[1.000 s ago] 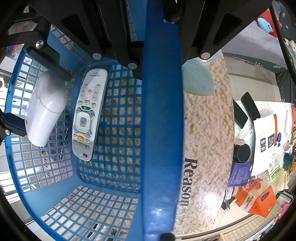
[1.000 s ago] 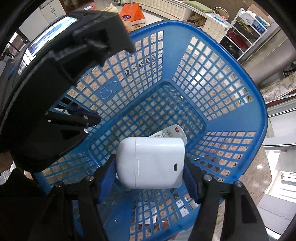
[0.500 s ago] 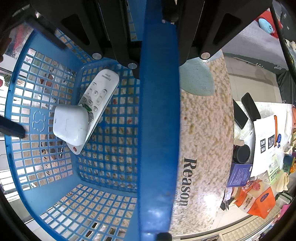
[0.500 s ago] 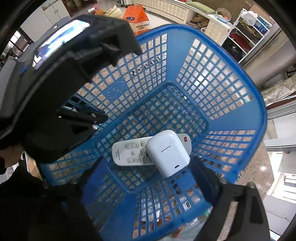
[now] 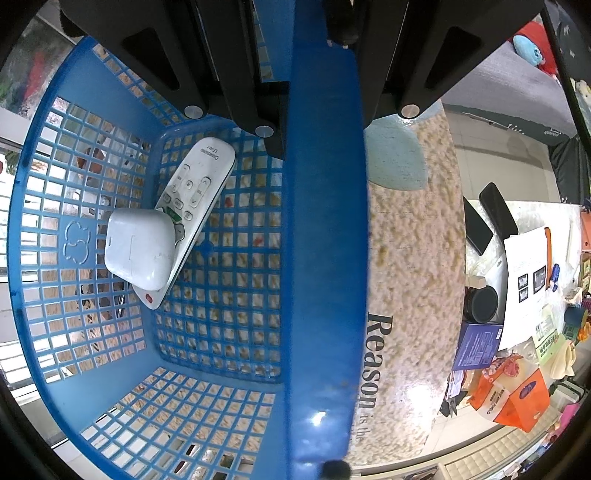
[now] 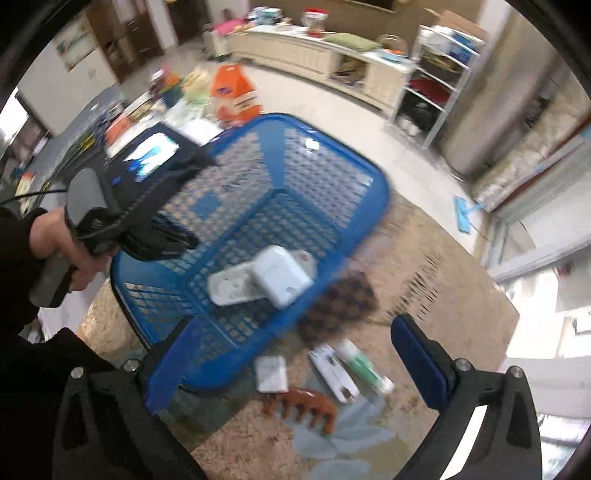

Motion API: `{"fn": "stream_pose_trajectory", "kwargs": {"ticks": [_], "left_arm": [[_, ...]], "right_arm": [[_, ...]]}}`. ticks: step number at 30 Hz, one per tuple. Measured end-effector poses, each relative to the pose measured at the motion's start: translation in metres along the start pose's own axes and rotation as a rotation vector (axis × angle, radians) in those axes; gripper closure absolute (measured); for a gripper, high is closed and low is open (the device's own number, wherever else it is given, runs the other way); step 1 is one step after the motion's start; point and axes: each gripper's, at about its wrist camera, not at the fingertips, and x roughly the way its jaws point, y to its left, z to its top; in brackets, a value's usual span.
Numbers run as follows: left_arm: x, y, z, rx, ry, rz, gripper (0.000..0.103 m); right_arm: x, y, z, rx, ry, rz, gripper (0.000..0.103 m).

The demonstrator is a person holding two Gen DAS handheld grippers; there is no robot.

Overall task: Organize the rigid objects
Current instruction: 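Move the right gripper to the green glue stick and grasp it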

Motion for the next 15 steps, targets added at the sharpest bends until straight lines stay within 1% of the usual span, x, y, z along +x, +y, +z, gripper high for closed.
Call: {"fn": "stream_pose_trajectory", "kwargs": {"ticks": [5, 8, 12, 15], "left_arm": [[0.000, -0.001, 0.000, -0.005, 0.000, 0.002, 0.100], [0.000, -0.002, 0.000, -0.006, -0.002, 0.006, 0.100], [0.000, -0.002, -0.001, -0.001, -0.003, 0.007, 0.100], [0.000, -0.002, -0.001, 0.003, -0.003, 0.007, 0.100]], "right_arm": [[-0.002, -0.037, -0.026, 0.138, 0.021, -0.045, 0.000], [0.012, -0.053, -0.042, 0.197, 0.060, -0.057, 0.000], [0.040, -0.065, -0.061, 0.221, 0.102, -0.048, 0.000], [0.066, -0.068, -0.068, 0.204, 0.134, -0.093, 0.000]]}}
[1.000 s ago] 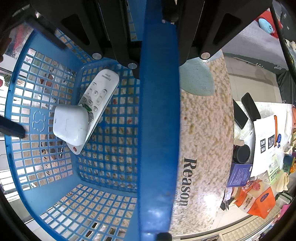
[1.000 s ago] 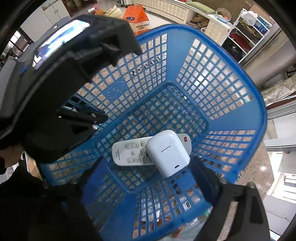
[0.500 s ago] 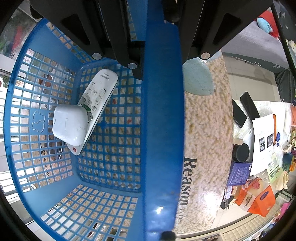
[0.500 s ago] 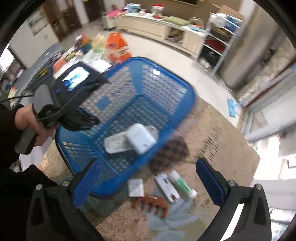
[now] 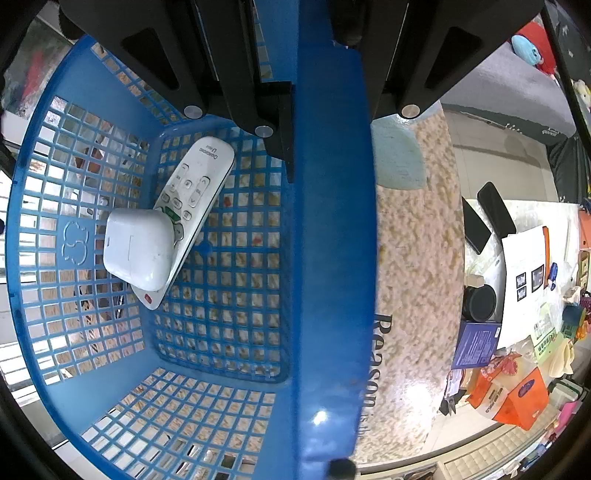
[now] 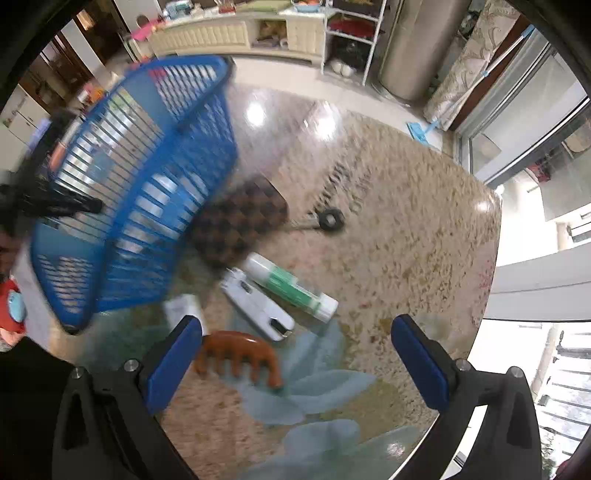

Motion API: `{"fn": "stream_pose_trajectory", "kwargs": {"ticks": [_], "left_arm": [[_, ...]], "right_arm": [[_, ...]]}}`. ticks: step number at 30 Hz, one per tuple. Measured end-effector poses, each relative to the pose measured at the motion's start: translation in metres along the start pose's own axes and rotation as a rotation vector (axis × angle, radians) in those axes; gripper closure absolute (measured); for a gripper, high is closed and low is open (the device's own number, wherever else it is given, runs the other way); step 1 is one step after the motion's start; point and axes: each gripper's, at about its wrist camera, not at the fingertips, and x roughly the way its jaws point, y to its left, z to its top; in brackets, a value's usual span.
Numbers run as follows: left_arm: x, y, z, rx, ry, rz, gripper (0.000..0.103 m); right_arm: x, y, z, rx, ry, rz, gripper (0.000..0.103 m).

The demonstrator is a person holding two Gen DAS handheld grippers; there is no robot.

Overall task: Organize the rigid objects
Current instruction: 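Move the right gripper to the green glue stick and grasp it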

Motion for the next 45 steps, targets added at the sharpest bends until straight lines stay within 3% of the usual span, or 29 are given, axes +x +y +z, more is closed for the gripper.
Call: {"fn": "stream_pose_trajectory", "kwargs": {"ticks": [8, 15, 17, 22, 23, 28, 32, 45], "left_arm": [[0.000, 0.003, 0.000, -0.004, -0.001, -0.006, 0.100], [0.000, 0.007, 0.000, -0.019, -0.002, -0.012, 0.100], [0.000, 0.008, 0.000, -0.021, -0.002, -0.013, 0.100], [0.000, 0.008, 0.000, -0.018, -0.002, -0.013, 0.100], [0.000, 0.008, 0.000, -0.020, -0.002, -0.013, 0.100], [0.000, 0.008, 0.000, -0.019, -0.002, -0.013, 0.100], [0.000, 0.006, 0.000, -0.019, -0.003, -0.011, 0.100], [0.000, 0.001, 0.001, -0.009, -0.003, -0.007, 0.100]], "right_arm": [[0.048, -0.004, 0.007, -0.031, 0.052, -0.029, 0.000], [0.083, -0.010, 0.016, -0.065, 0.103, 0.001, 0.001], [0.092, -0.013, 0.018, -0.064, 0.119, 0.017, 0.009], [0.099, -0.028, 0.021, -0.031, 0.123, 0.073, 0.017], [0.101, -0.030, 0.022, -0.029, 0.129, 0.084, 0.027], [0.108, -0.035, 0.025, -0.077, 0.129, 0.039, 0.037], [0.101, -0.030, 0.018, -0.085, 0.116, 0.037, 0.059], [0.089, -0.012, -0.005, -0.132, 0.102, 0.052, 0.074]]}}
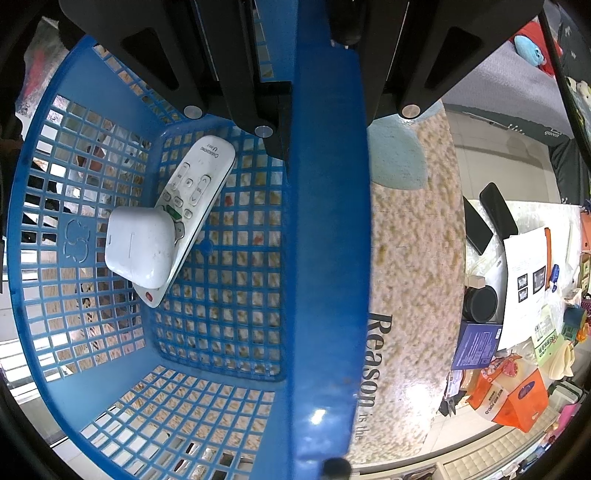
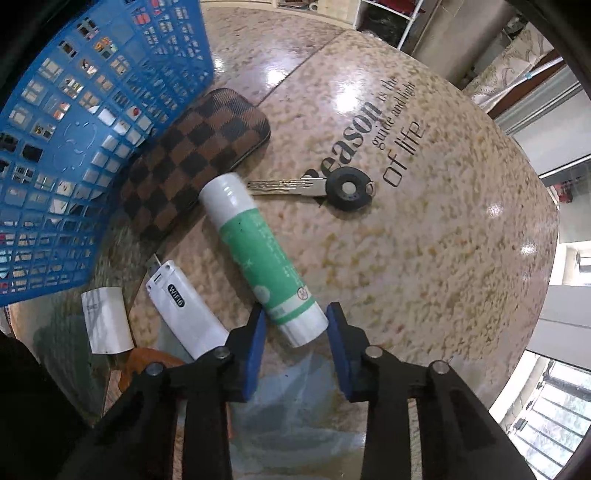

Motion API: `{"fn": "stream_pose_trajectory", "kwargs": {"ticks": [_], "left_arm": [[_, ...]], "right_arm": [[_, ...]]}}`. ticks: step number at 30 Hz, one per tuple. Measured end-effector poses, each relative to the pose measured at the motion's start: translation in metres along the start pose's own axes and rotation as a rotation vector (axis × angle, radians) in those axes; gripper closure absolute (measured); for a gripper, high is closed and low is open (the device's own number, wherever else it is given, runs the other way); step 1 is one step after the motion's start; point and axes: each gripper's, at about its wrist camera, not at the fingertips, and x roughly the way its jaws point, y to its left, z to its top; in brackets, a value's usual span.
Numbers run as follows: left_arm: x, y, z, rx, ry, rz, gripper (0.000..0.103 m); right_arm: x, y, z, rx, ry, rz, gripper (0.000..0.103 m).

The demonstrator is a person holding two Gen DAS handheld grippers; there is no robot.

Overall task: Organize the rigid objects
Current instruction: 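Move the right gripper to the green glue stick and grasp it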

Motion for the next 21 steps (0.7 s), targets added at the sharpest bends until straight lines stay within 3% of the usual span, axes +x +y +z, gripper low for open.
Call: {"fn": "stream_pose_trajectory", "kwargs": {"ticks": [7, 9, 11, 13, 21], "left_arm": [[0.000, -0.001, 0.000, -0.001, 0.000, -0.002, 0.100], [0.000, -0.001, 0.000, -0.001, 0.001, -0.003, 0.100], [0.000, 0.000, 0.001, -0.002, 0.001, -0.005, 0.100], [0.000, 0.001, 0.001, -0.002, 0.002, -0.006, 0.100], [0.000, 0.003, 0.001, -0.012, 0.003, -0.011, 0.100]], "right_arm": [[-0.001, 0.013, -0.001, -0.034, 0.009, -0.012, 0.073], [0.003, 0.013, 0.005, -0.033, 0.013, -0.012, 0.063], [0.008, 0.015, 0.012, -0.048, 0.031, -0.001, 0.034], [0.011, 0.023, 0.015, -0.082, 0.032, -0.017, 0.027], [0.014, 0.046, 0.034, -0.115, 0.008, -0.009, 0.024]]}}
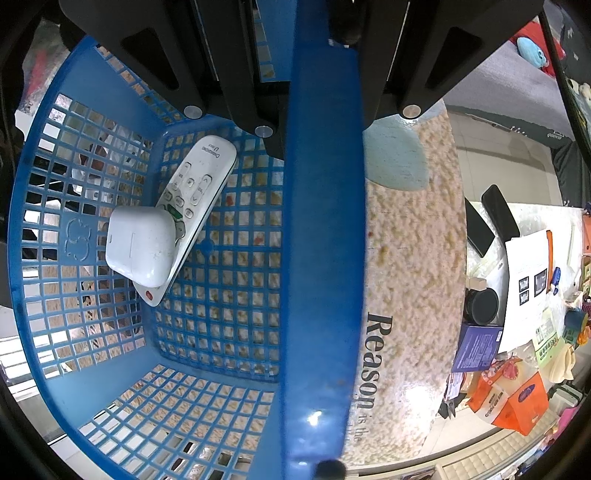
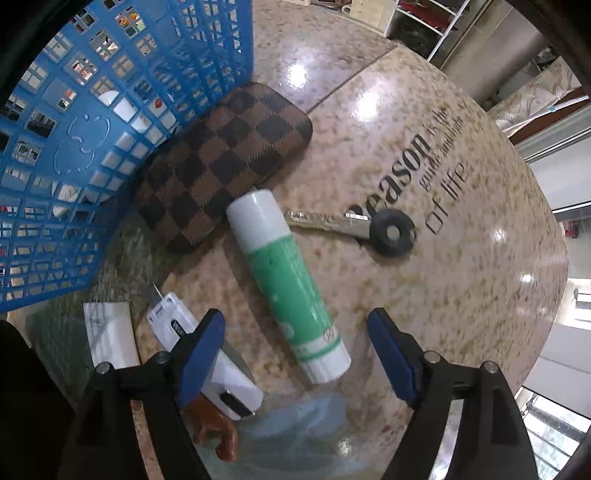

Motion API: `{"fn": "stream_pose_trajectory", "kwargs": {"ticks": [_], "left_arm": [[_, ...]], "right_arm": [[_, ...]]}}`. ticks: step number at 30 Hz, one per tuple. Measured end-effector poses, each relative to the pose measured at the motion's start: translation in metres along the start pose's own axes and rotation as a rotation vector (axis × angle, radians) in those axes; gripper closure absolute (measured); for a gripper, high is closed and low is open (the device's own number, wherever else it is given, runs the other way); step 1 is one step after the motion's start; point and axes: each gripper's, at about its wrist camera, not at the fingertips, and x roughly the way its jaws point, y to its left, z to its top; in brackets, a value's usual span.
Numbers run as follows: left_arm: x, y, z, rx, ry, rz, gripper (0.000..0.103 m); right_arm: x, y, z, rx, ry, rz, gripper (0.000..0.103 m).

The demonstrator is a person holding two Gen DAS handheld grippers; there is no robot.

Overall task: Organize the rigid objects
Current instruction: 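Move the right gripper to the green glue stick and grasp it, then lift the glue stick and lower it into the basket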

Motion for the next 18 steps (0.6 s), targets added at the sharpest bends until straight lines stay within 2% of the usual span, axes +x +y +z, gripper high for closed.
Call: {"fn": "stream_pose_trajectory", "kwargs": {"ticks": [3, 7, 11, 18], "left_arm": [[0.000, 0.001, 0.000, -0.002, 0.000, 0.000, 0.100], [0.000, 0.002, 0.000, -0.004, -0.001, 0.000, 0.100], [0.000, 0.003, -0.001, -0.001, -0.001, 0.001, 0.100], [0.000, 0.001, -0.001, 0.006, -0.003, 0.004, 0.100]], "right_arm": [[0.000, 0.005, 0.007, -0.003, -0.004, 0.001, 0.025], [-0.007, -0.005, 0.026, 0.020, -0.037, 0.008, 0.059], [-0.011, -0.004, 0.036, 0.024, -0.029, 0.008, 0.070], [-0.012, -0.005, 0.028, 0.052, -0.024, 0.000, 0.075]]}}
